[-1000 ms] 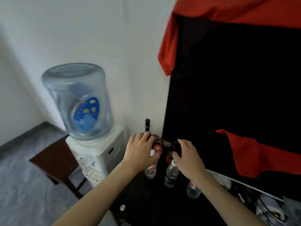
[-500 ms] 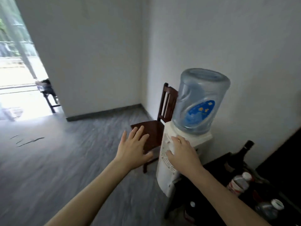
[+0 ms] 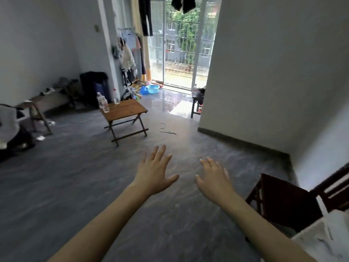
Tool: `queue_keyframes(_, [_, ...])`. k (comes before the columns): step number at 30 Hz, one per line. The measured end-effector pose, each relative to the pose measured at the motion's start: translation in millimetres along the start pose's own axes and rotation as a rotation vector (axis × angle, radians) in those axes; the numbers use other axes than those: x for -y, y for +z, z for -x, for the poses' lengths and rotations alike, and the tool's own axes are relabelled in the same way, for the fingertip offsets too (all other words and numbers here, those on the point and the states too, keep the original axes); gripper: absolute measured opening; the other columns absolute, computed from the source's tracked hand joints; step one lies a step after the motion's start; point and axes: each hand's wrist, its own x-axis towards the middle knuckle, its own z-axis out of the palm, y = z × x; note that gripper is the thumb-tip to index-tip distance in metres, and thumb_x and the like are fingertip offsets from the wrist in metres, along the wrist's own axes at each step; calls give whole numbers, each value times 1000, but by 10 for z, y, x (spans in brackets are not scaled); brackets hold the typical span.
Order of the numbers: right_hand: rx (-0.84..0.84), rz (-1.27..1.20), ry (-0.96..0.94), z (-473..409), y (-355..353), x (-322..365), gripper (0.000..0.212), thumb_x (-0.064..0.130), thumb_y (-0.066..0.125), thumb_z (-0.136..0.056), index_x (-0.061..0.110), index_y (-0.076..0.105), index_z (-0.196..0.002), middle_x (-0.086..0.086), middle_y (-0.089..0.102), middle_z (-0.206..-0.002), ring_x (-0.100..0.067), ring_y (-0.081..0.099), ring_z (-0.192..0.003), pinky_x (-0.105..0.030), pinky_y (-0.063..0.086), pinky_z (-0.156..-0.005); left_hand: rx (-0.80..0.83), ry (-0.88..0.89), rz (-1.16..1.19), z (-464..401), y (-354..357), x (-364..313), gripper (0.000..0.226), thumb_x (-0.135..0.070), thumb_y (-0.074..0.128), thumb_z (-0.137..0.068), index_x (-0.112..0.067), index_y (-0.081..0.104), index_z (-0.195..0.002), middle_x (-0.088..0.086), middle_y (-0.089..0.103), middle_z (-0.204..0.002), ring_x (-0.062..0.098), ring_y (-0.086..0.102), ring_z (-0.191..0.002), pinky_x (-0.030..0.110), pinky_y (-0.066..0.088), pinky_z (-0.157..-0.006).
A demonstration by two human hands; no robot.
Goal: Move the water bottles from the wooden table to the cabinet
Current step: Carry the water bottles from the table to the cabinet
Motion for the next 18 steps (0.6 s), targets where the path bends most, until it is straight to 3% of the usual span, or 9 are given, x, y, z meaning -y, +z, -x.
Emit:
queue_keyframes(7, [35,-8,-265,-288,54,595,67,44,50,-94,20,30,-154,-7,24,-164,-27,24,-148,-51,20,-120,-12,-245,-7,391,-99,442,84,-76,37,-94,-30,19,-162,1,-1,-174,24,-4,-160,54,-2,-126])
queue_keyframes(18, [188,-11,-452,-465,336,1316,66,44,48,-95,19,28,-153,-9,20,-165,-31,21,-150,-51,20,-121,15,-446,1,654,-289,1139,84,-74,41,-94,-33,16,-163,-2,-7,-174,22,-5,-160,52,-4,-126])
